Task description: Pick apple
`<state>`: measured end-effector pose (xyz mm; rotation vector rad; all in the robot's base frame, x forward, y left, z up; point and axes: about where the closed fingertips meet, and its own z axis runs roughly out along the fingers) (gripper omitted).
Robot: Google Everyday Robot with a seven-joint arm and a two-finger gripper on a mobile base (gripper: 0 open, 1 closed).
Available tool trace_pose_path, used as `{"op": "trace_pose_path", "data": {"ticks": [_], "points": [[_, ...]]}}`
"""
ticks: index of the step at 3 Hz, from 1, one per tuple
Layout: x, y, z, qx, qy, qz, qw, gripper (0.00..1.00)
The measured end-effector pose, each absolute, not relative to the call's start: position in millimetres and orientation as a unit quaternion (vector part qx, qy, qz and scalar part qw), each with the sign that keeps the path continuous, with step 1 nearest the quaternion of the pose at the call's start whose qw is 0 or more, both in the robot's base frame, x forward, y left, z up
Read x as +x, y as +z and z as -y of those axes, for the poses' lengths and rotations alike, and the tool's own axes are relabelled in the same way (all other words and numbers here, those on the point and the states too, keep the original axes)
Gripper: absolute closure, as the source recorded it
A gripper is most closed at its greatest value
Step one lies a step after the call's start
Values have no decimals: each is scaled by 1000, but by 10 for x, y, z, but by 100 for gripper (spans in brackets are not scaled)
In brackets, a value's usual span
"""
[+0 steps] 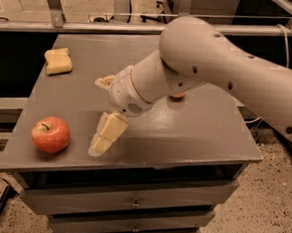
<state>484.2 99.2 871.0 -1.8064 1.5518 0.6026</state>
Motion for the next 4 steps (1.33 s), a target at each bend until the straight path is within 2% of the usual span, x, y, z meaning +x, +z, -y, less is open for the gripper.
{"op": "trace_pose_path", "data": {"ticks": [3,4], "points": [[4686,8284,-2069,-663,327,-603,299,0],[4669,8299,-2080,-662,330,-604,299,0]]}}
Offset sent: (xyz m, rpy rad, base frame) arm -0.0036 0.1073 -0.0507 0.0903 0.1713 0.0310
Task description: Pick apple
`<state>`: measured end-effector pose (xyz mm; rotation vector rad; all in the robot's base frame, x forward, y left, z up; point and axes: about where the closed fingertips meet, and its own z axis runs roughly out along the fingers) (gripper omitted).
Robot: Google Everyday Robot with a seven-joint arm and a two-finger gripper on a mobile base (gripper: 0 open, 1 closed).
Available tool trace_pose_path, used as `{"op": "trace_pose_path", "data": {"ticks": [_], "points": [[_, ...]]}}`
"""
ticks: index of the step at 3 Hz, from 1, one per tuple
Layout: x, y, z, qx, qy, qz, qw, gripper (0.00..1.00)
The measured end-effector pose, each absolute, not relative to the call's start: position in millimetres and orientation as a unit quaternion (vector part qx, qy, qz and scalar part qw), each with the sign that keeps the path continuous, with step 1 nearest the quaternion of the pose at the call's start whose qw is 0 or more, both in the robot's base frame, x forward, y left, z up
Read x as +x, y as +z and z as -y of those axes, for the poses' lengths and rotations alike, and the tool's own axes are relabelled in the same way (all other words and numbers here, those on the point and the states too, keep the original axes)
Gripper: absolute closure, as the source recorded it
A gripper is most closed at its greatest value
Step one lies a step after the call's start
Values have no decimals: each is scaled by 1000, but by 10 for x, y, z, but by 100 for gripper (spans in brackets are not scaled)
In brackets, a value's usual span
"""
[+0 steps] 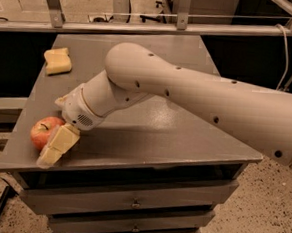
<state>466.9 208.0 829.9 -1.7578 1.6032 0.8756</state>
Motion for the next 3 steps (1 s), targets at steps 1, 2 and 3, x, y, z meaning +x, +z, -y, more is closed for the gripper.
{"op": "trace_pose_path", "data": {"ticks": [1,2,3], "points": [[4552,8476,-2051,-655,338,-598,315,16],[4500,8652,-1985,-649,343,-589,338,38],[4588,9163,-1796,-649,339,-543,412,100]]}}
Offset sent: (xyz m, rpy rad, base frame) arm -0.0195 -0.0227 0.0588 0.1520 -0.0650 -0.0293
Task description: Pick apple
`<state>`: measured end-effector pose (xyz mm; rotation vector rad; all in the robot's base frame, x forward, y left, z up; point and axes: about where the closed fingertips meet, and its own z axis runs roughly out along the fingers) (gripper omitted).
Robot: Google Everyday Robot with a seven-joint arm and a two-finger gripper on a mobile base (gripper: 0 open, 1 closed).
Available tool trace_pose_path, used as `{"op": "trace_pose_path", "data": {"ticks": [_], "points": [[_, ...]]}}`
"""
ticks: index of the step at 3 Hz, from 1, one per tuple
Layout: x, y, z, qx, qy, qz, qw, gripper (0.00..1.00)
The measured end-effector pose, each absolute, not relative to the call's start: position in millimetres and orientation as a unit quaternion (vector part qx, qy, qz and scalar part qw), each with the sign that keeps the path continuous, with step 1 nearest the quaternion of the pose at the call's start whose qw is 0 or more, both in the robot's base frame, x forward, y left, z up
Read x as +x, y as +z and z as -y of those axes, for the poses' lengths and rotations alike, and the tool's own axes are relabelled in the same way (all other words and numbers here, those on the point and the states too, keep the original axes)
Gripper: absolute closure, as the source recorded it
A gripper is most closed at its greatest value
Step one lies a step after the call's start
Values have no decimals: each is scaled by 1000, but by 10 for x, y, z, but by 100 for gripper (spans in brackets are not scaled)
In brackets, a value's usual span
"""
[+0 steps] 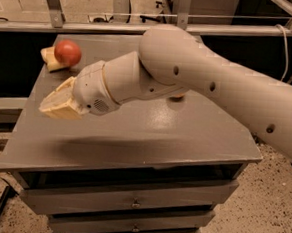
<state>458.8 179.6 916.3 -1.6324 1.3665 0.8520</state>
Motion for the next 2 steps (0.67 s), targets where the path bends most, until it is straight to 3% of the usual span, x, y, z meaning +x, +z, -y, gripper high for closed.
{"op": "trace_pose_path", "data": {"ticks": [2], "points": [[4605,9151,-1777,-647,340,-543,414,100]]}}
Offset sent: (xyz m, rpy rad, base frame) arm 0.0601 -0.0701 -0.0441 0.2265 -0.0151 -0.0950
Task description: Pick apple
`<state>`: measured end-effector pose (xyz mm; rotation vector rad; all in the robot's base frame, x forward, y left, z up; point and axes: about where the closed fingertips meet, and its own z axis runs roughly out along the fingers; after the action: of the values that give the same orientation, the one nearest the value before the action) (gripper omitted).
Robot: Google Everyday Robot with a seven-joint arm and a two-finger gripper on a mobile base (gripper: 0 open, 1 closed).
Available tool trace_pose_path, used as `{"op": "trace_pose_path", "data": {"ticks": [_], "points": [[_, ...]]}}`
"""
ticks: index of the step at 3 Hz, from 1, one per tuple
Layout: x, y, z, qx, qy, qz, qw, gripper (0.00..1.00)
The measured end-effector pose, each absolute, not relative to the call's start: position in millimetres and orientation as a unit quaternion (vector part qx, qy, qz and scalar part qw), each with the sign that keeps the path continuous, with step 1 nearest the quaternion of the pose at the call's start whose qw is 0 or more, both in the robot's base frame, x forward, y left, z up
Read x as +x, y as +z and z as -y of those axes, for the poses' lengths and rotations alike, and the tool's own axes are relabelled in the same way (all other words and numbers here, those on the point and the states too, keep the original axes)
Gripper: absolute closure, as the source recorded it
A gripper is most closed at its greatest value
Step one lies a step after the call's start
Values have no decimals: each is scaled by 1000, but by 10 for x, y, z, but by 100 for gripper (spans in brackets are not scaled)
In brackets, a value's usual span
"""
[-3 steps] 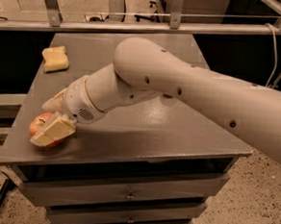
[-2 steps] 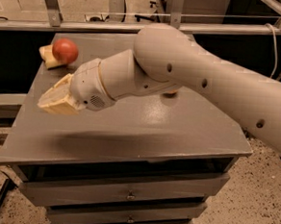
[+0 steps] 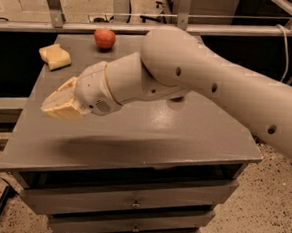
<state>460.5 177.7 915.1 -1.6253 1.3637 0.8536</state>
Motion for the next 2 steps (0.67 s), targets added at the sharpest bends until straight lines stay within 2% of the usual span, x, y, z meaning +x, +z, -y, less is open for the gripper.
{"op": "trace_pose_path", "data": {"ticks": [1,2], "points": [[4817,9001,-1521,-621,352,-536,451,90],[4923,8980,-1305,-608,353,-532,472,75]]}}
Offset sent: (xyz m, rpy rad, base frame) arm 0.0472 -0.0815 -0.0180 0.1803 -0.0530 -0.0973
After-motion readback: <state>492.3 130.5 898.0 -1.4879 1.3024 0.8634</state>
